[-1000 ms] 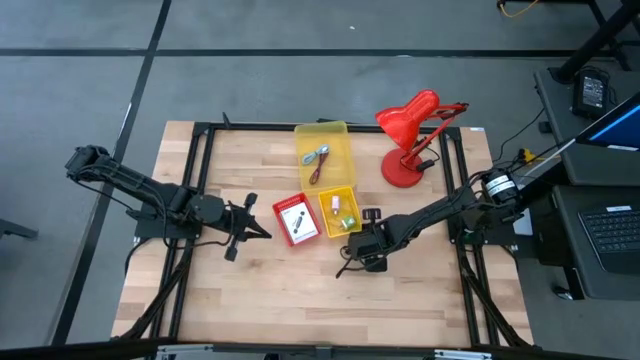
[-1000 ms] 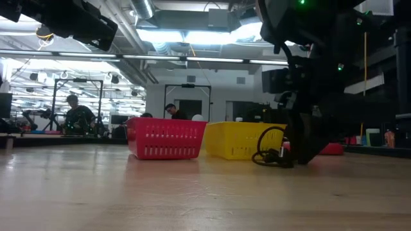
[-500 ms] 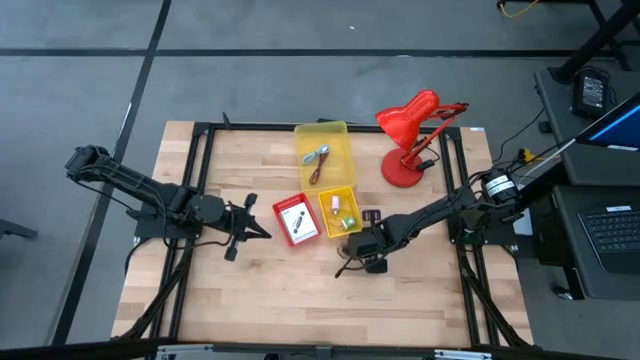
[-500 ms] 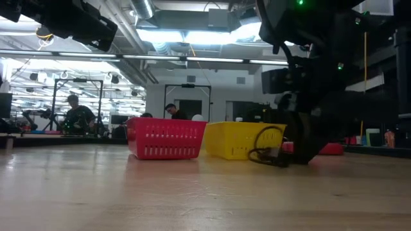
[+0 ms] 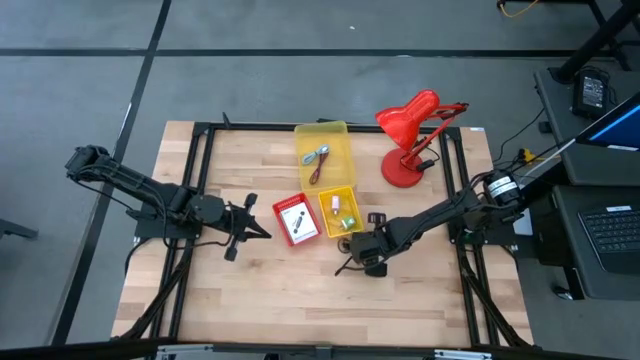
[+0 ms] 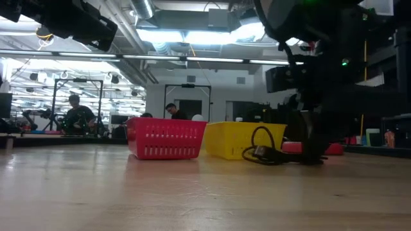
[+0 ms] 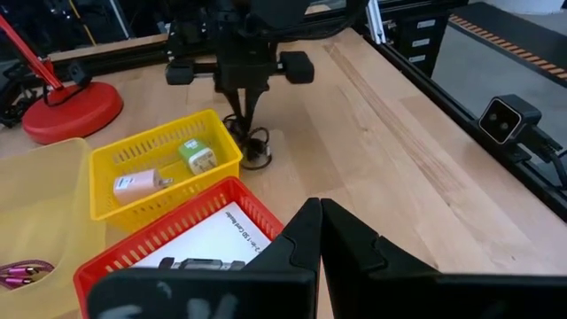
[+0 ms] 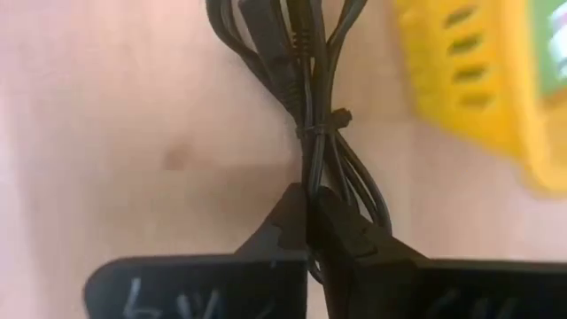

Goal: Pick and place items into bin
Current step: Put the black cable wire into the top yellow bin

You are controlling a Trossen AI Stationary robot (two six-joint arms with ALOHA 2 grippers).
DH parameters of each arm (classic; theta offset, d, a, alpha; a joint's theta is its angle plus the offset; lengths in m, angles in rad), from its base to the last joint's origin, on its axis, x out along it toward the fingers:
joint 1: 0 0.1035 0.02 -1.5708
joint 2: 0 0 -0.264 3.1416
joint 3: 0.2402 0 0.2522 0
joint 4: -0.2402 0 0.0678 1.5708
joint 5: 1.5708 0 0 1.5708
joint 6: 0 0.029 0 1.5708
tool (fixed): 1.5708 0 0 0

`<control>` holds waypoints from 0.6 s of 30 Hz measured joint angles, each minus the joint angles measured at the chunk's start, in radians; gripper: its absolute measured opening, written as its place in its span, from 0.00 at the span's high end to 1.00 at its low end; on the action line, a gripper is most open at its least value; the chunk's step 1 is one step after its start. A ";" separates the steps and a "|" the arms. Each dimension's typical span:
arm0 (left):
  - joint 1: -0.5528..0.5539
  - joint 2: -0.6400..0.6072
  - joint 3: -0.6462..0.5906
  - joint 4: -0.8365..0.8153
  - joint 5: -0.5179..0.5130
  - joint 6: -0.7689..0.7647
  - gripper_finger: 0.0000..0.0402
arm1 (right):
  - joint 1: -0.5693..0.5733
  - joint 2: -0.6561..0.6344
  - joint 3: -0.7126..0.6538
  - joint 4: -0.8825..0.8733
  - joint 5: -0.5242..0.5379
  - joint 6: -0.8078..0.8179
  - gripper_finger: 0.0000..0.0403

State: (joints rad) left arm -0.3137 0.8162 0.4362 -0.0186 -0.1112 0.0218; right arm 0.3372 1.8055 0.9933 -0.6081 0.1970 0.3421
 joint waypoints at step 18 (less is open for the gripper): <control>0.000 0.000 0.000 0.000 -0.002 0.017 0.99 | 0.136 -0.175 -0.004 0.165 0.065 0.018 1.00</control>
State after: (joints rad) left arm -0.3135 0.8162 0.4362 -0.0181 -0.1132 0.0388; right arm 0.4732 1.6306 0.9894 -0.4426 0.2615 0.3599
